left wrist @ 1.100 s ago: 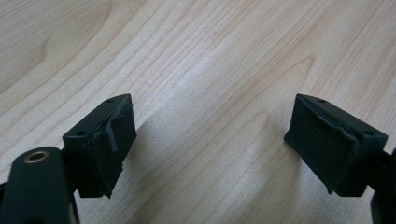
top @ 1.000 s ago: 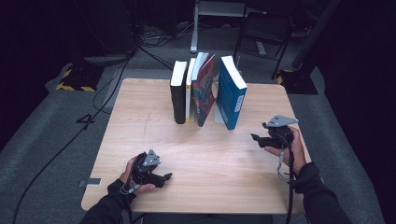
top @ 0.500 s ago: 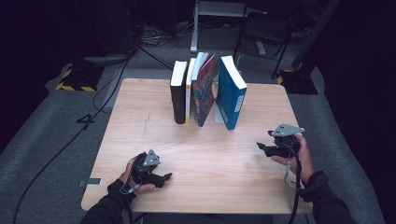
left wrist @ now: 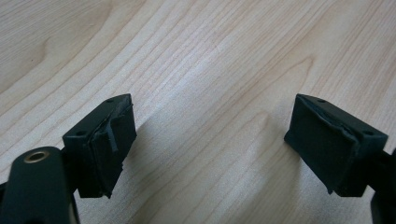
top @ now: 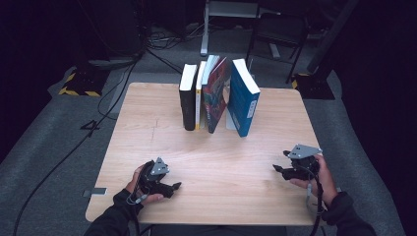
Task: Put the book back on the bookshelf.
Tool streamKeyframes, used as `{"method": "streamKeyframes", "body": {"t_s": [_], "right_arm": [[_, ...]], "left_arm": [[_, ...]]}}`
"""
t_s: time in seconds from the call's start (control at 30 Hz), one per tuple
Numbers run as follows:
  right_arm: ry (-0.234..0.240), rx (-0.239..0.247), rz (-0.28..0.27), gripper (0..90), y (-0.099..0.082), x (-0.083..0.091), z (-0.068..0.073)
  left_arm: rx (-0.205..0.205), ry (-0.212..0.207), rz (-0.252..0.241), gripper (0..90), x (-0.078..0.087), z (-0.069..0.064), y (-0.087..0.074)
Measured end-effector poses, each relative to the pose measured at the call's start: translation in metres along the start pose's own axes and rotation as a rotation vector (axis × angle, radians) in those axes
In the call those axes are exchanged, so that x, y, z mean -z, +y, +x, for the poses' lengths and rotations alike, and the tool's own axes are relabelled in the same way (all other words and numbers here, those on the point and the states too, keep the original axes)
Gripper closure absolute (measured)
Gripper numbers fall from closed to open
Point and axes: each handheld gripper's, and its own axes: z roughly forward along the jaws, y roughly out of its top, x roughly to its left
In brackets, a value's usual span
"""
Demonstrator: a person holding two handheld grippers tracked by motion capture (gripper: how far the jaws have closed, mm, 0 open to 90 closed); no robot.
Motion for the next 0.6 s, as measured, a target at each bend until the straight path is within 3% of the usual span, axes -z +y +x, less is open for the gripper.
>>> {"method": "streamKeyframes", "body": {"t_s": [0.33, 0.6], "right_arm": [[0.01, 0.033, 0.052, 31.0, -0.039, 0.006, 0.015], [0.08, -0.045, 0.009, 30.6, -0.08, 0.02, 0.008]], "left_arm": [[0.001, 0.004, 0.0, 15.5, 0.0, 0.0, 0.0], [0.001, 0.004, -0.001, 15.6, 0.0, 0.0, 0.0]]}}
